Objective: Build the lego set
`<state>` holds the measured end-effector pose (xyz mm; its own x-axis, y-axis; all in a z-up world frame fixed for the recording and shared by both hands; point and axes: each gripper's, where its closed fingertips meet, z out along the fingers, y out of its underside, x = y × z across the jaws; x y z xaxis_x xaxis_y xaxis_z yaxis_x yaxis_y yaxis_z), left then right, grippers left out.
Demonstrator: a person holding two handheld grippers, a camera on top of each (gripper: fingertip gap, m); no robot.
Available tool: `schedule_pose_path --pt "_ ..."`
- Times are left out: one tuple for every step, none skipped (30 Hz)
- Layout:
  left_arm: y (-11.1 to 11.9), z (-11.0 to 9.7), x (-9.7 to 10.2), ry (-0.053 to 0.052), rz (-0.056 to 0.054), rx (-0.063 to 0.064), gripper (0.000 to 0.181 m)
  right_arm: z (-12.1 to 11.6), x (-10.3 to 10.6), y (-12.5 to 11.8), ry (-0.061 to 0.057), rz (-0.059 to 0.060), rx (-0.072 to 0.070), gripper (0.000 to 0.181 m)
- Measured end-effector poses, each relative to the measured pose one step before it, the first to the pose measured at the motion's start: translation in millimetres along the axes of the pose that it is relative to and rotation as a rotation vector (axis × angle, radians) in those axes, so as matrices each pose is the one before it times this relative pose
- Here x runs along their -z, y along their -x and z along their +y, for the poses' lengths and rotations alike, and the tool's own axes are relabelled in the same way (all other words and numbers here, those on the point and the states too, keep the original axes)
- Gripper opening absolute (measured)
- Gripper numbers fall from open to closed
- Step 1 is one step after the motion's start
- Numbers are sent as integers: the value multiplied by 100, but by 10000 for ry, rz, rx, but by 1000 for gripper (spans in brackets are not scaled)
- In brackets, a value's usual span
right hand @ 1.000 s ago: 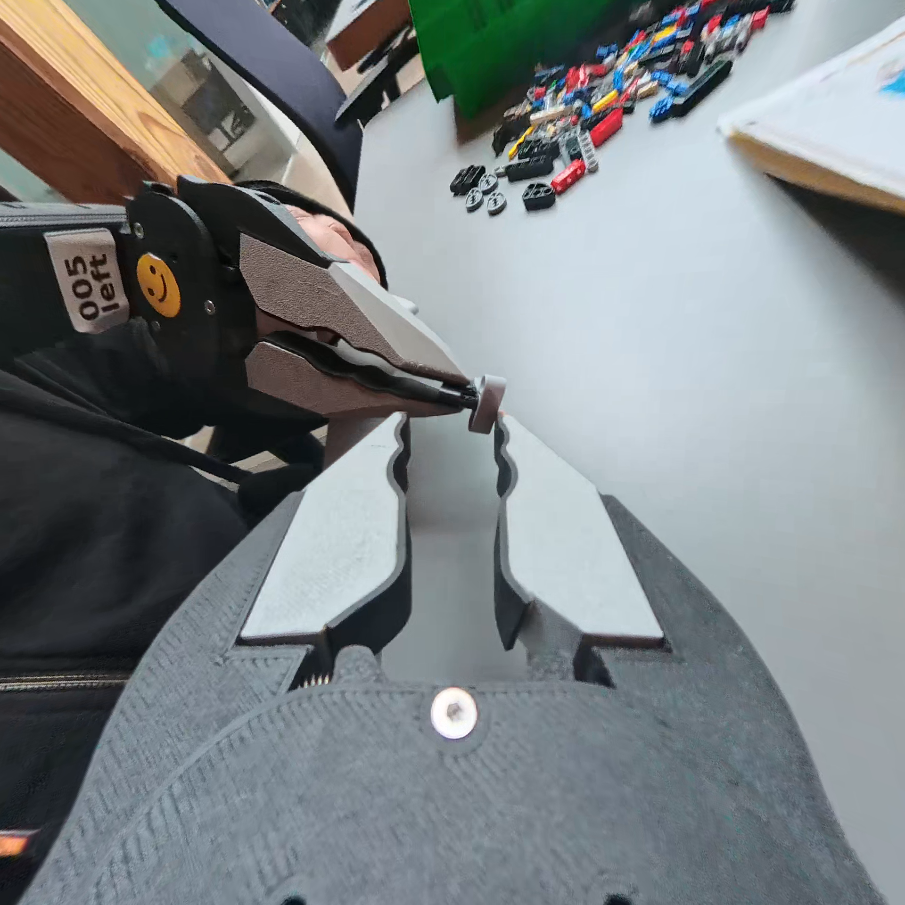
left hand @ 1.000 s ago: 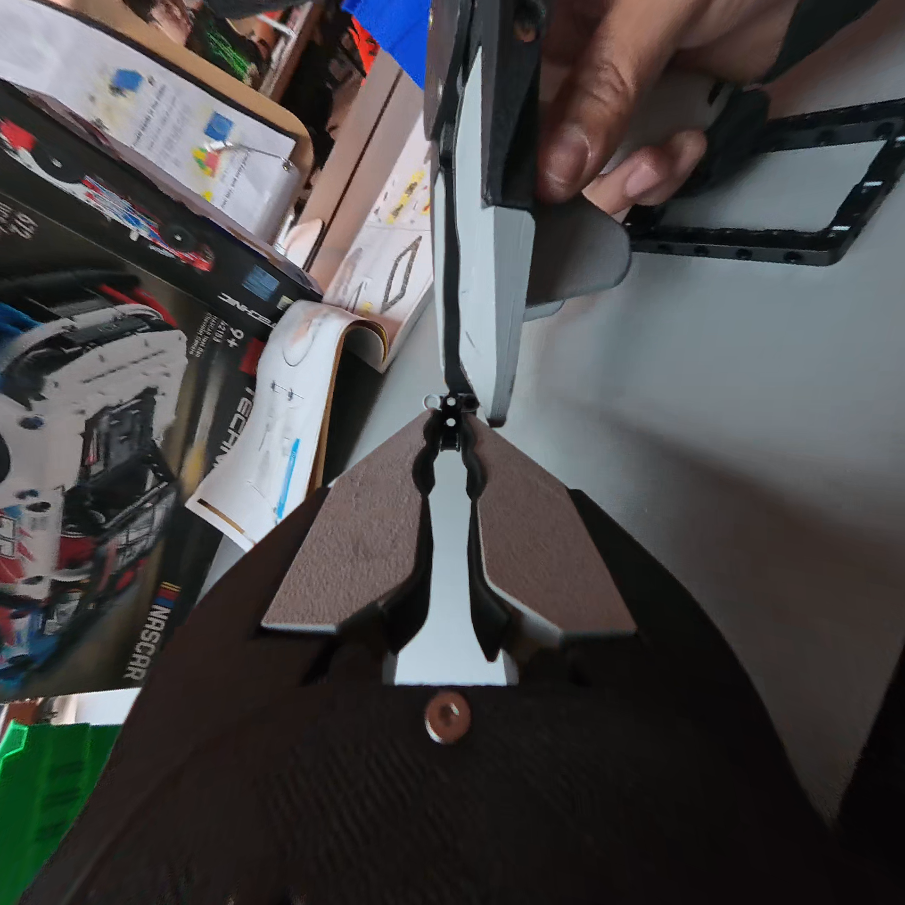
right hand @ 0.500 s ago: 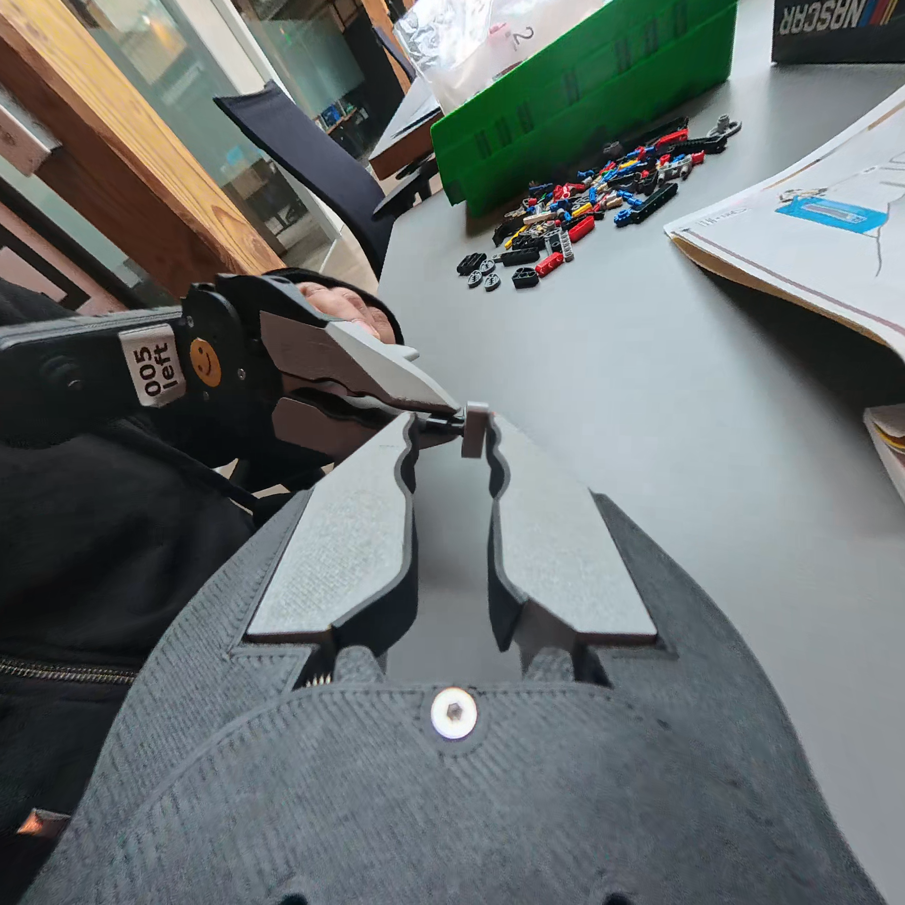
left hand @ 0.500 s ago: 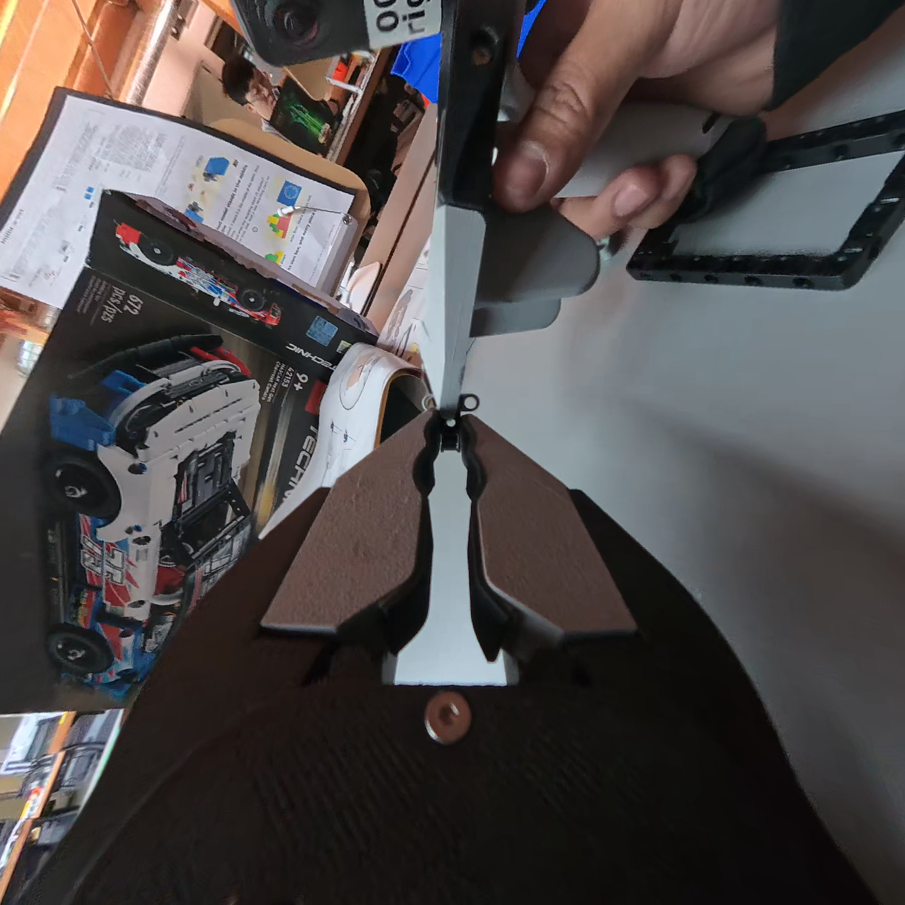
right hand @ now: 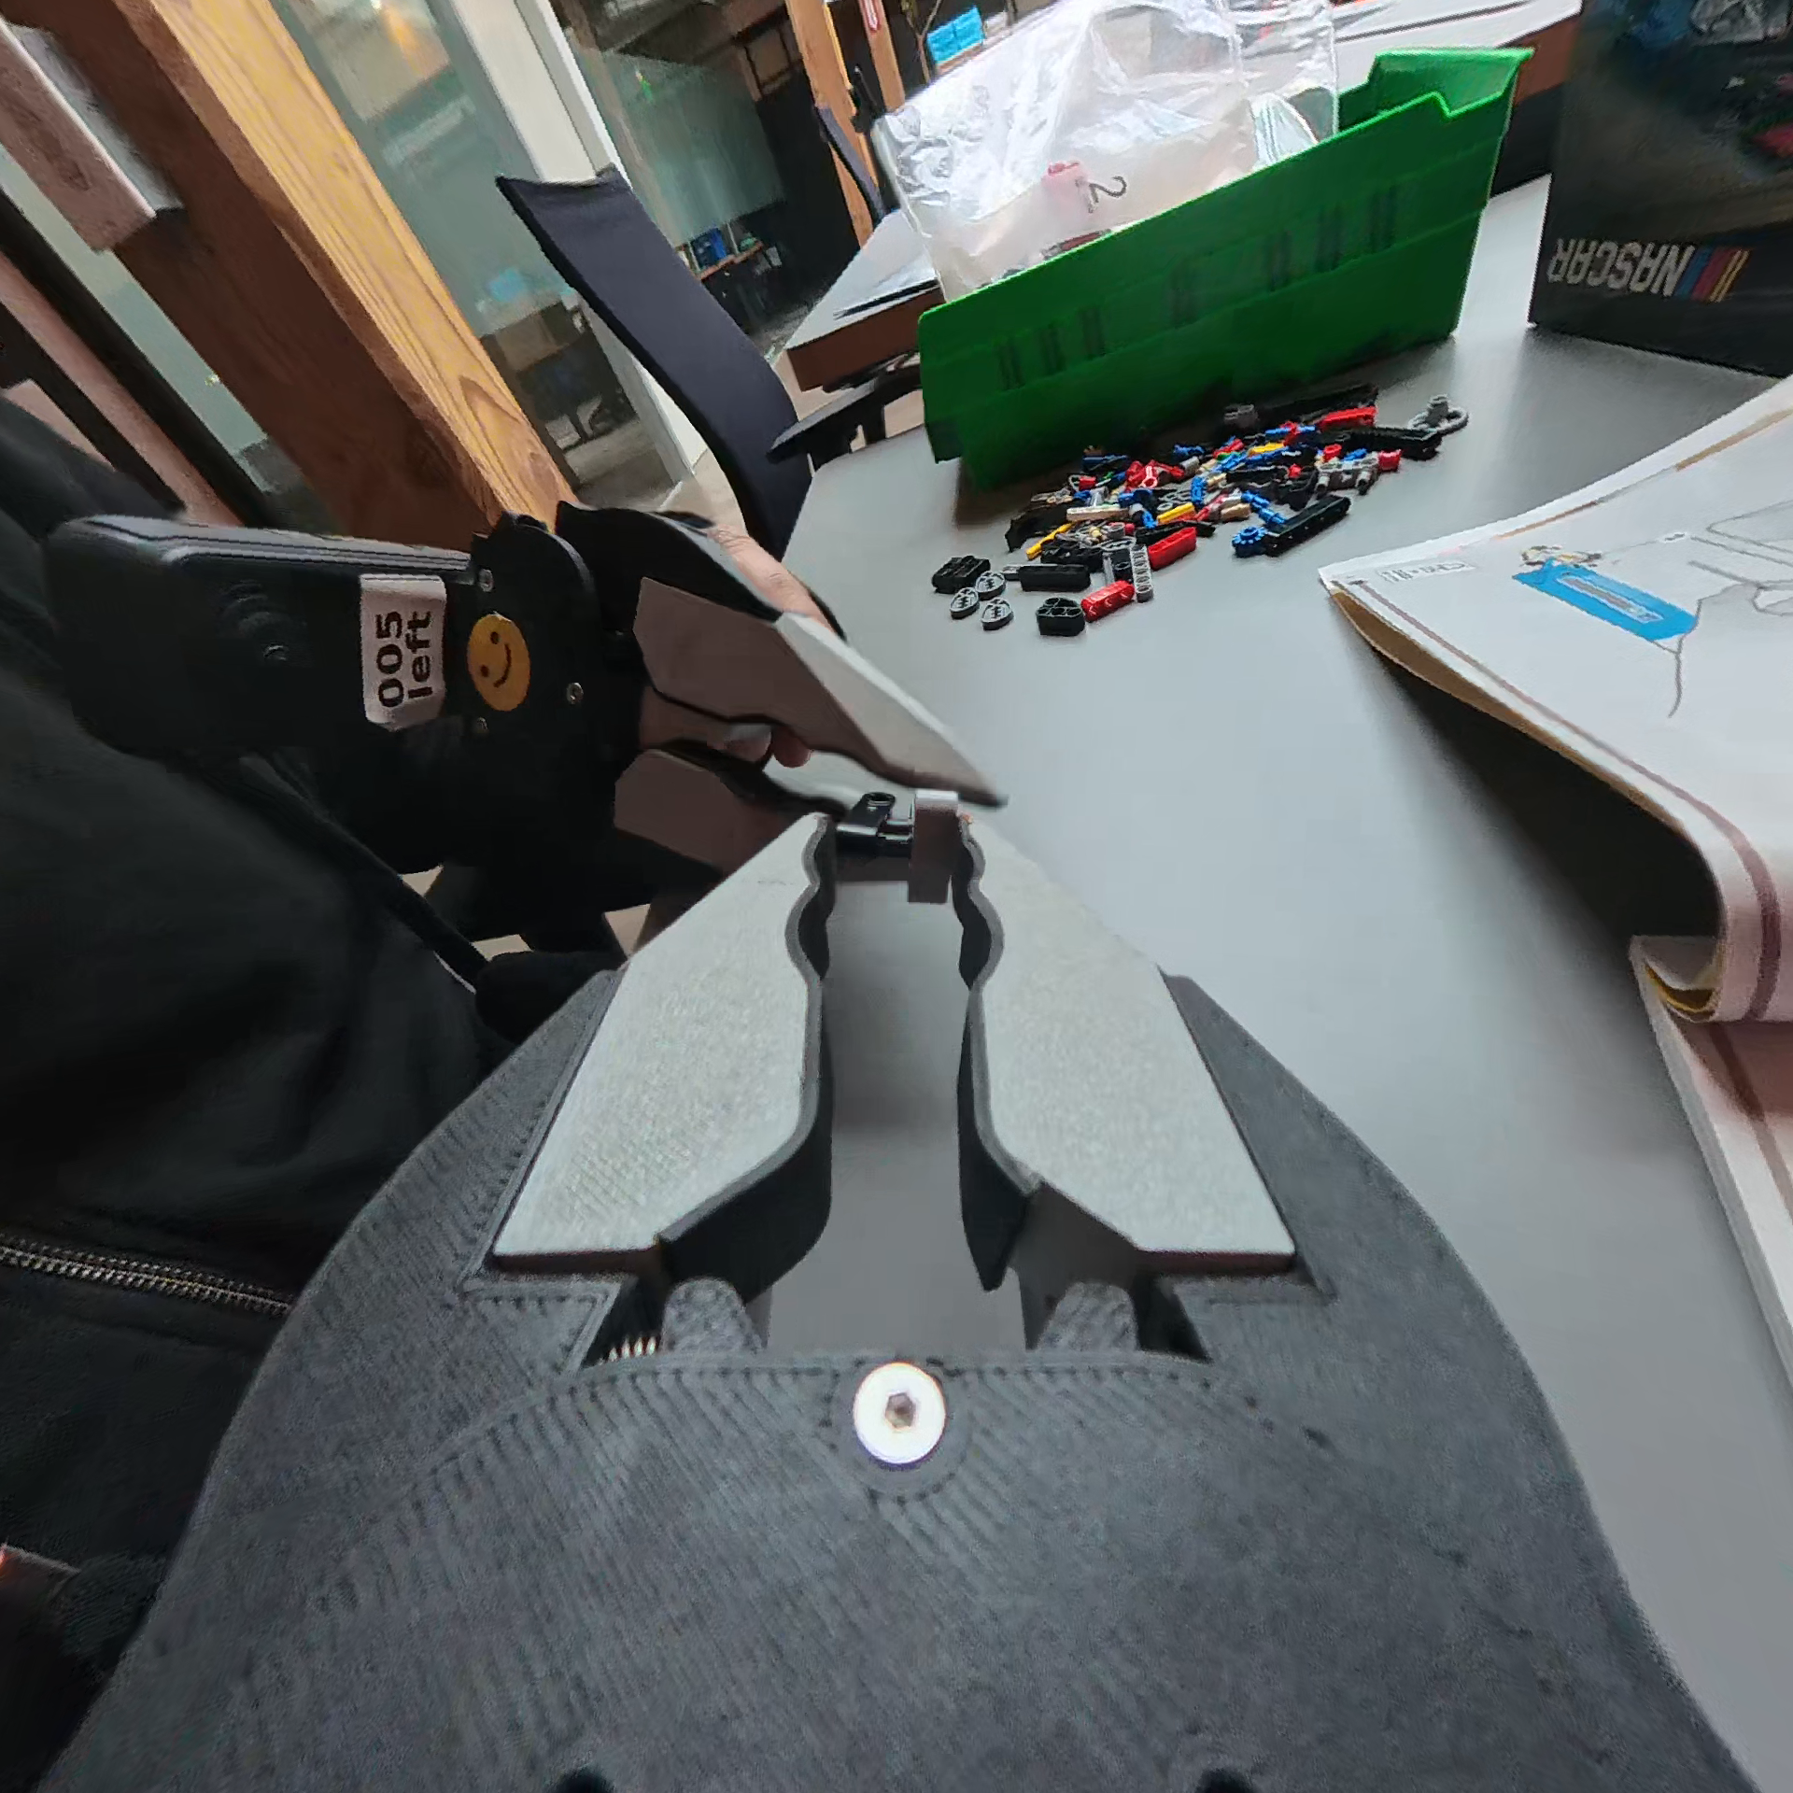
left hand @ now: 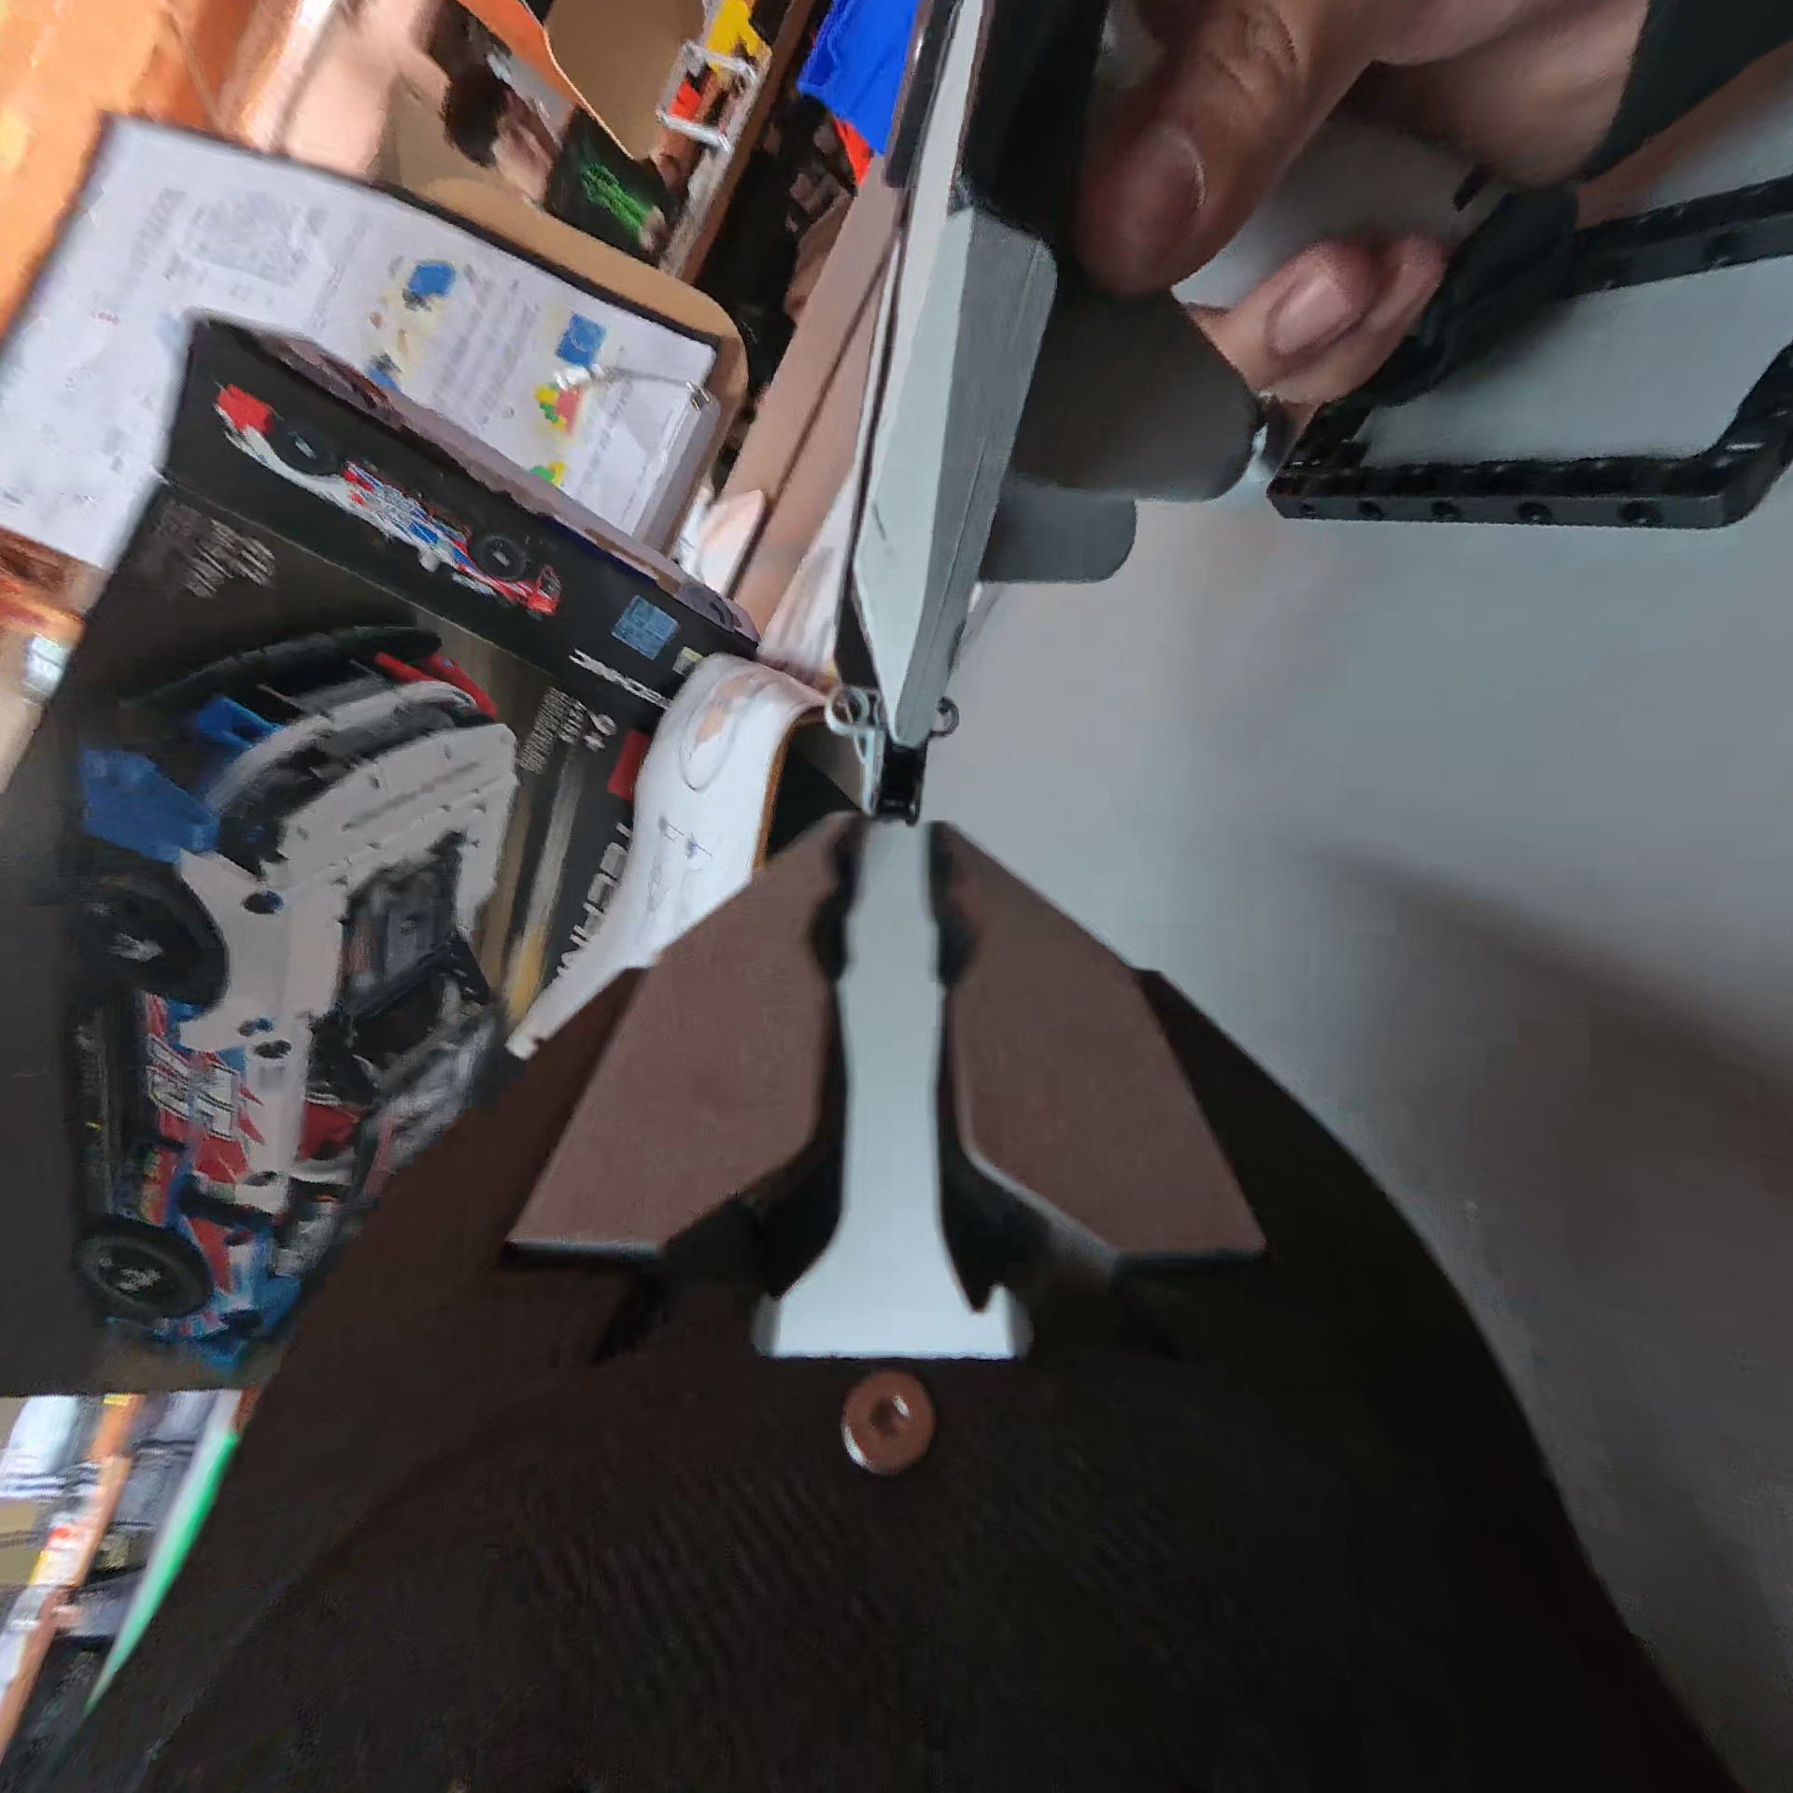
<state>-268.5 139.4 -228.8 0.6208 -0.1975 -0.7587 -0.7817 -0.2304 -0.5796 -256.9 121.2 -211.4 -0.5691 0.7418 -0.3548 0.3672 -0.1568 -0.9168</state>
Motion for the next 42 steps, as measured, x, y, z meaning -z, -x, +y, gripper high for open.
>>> schedule_pose_path --pt "308 -323 139 -89 -386 -582 6 -74 22 223 -64 43 308 20" --pt "336 -261 50 -70 -414 -503 4 -193 150 166 -144 69 274 20" --pt "48 -184 52 -68 -229 -362 4 -20 147 147 -16 21 166 20" --pt "-124 -64 -23 -2 -87 -233 4 98 92 110 54 14 137 20" --pt "-109 24 -41 57 -61 -179 4 119 25 17 69 92 206 20" --pt "-17 -53 72 -3 -70 -151 4 51 -10 58 65 85 240 20" --pt "111 -176 144 -98 -114 -68 4 -99 39 170 34 -2 198 20" --pt "86 -130 120 -66 -40 31 4 -107 40 167 51 18 218 20" --pt "56 49 25 38 -6 41 4 -49 -36 47 94 164 239 20" --pt "51 64 31 64 -70 -59 4 -25 -60 -3 96 202 229 20" --pt "80 -17 58 64 -169 -195 4 -58 -20 41 44 111 138 20" --pt "87 -68 72 61 -204 -284 3 -71 32 84 -5 -1 3 20" --pt "17 -77 70 29 -146 -256 4 -36 42 94 -33 -65 -62 20" --pt "-137 -69 55 4 14 -128 3 82 31 102 -5 -102 -61 20" --pt "-98 -60 73 -17 43 -42 3 79 31 106 1 -54 46 19" --pt "-64 -48 80 -34 59 -1 3 74 -2 106 83 66 238 19" --pt "-112 -36 68 -53 80 -1 2 102 -10 112 197 133 336 19" --pt "-179 9 67 -17 93 -52 3 146 -40 87 225 79 186 20" --pt "-313 31 38 -11 137 -105 3 197 -60 89 139 -78 -62 19" --pt "-368 69 -12 22 136 -163 3 265 -80 55 87 -158 -216 19" --pt "-365 171 -67 106 100 -206 2 311 -133 -31 99 -47 -113 19" --pt "-489 232 -89 130 182 -181 2 389 -210 -89 170 -5 -95 19" --pt "-501 175 -106 71 224 -91 2 408 -204 -103 168 -91 -230 19" --pt "-153 51 -13 -7 85 -1 2 181 -118 -57 21 -146 -284 19" --pt "-10 -52 38 -50 76 117 1 3 8 3 -48 -149 -197 19" --pt "-11 133 -98 72 70 113 1 -27 -18 -87 -40 -20 -116 19" --pt "-7 299 -189 145 32 82 1 -30 -112 -219 -28 131 -37 20" --pt "-65 409 -235 186 114 150 0 -20 -212 -314 -32 191 -56 20" --pt "-698 285 -260 131 598 312 0 146 -312 -278 9 135 -134 20" --pt "-884 2 -269 14 689 344 0 178 -332 -69 28 -20 -255 21" --pt "-549 93 -328 105 381 199 0 178 -274 153 101 -151 -227 21" --pt "114 248 -272 204 -97 5 0 300 -284 238 222 -198 -158 21" --pt "-157 280 -274 158 85 62 0 267 -172 -179 190 92 -89 21" --pt "-19 163 -158 34 24 44 0 154 9 -310 122 211 57 21" --pt "235 1 39 -42 -132 50 0 4 125 -300 -3 226 160 21" --pt "123 -229 104 -188 -58 118 0 -86 198 -285 -83 182 108 21" --pt "-181 -121 -37 -204 164 261 0 -229 251 -118 -175 30 56 20" --pt "-209 299 -202 -12 281 339 0 -474 282 221 -323 -190 121 20" --pt "-105 436 -235 33 365 534 0 -683 327 478 -431 -318 196 20" --pt "-367 145 -100 -163 729 801 0 -691 379 185 -402 -125 173 21" --pt "-711 -365 107 -423 1076 992 2 -775 442 -39 -476 -18 126 21" --pt "-402 -697 299 -481 927 913 23 -838 479 -222 -596 -11 -71 20"
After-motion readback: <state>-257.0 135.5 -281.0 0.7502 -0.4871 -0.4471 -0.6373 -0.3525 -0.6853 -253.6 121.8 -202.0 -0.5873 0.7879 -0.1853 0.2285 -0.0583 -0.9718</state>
